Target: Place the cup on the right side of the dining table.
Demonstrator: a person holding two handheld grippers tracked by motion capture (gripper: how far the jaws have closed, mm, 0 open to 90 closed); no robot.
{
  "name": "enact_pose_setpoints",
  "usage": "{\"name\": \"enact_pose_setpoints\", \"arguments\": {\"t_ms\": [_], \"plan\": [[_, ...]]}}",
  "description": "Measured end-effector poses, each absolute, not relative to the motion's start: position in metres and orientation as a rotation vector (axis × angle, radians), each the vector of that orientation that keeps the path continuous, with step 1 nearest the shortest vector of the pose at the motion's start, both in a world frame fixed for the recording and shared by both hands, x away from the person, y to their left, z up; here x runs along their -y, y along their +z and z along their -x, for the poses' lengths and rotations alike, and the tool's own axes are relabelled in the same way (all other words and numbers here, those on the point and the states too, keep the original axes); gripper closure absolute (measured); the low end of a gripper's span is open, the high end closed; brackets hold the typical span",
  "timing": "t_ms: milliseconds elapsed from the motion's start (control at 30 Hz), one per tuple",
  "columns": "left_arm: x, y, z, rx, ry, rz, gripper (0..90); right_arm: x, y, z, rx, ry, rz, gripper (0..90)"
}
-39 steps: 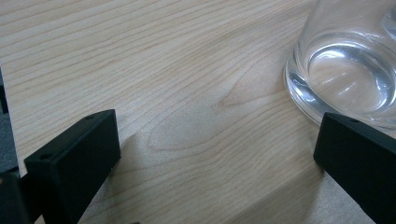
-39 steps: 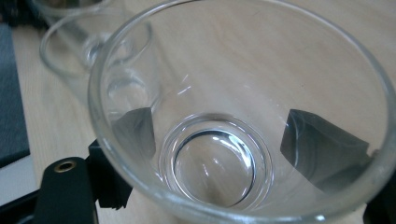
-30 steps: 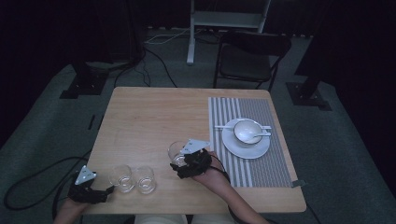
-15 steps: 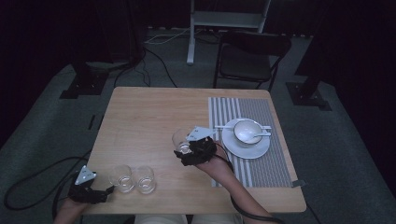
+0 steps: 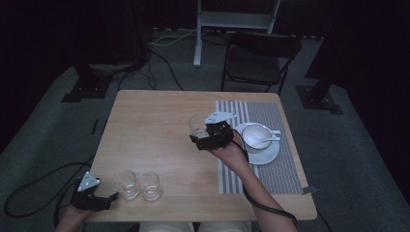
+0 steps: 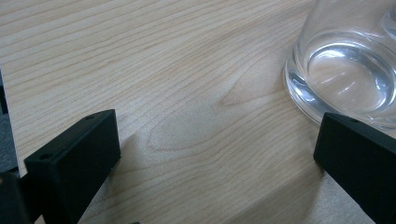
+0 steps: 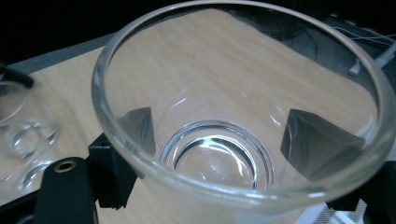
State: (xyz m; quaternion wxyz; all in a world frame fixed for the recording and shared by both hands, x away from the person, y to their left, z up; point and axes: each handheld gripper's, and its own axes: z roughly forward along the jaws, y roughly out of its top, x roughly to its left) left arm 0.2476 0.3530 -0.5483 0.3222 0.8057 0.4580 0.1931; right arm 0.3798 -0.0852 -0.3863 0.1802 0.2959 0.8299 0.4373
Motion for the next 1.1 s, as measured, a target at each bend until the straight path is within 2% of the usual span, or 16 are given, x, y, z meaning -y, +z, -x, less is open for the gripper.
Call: {"name": "enact_pose_setpoints", "arguments": {"t_ms": [567,1100], "plan": [[-0.353,-0.548,-0.248,-1.202,0.506,-2.114,0.8,0.119,-0.366,-0.441,-2.203,1.146,-1.029,21.3],[-0.353,-0.548,-0.248,-1.201,0.505,-2.115,0.8,0.163,-0.366,-0.494,-2.034,1.043,-1.294,21.3]]}}
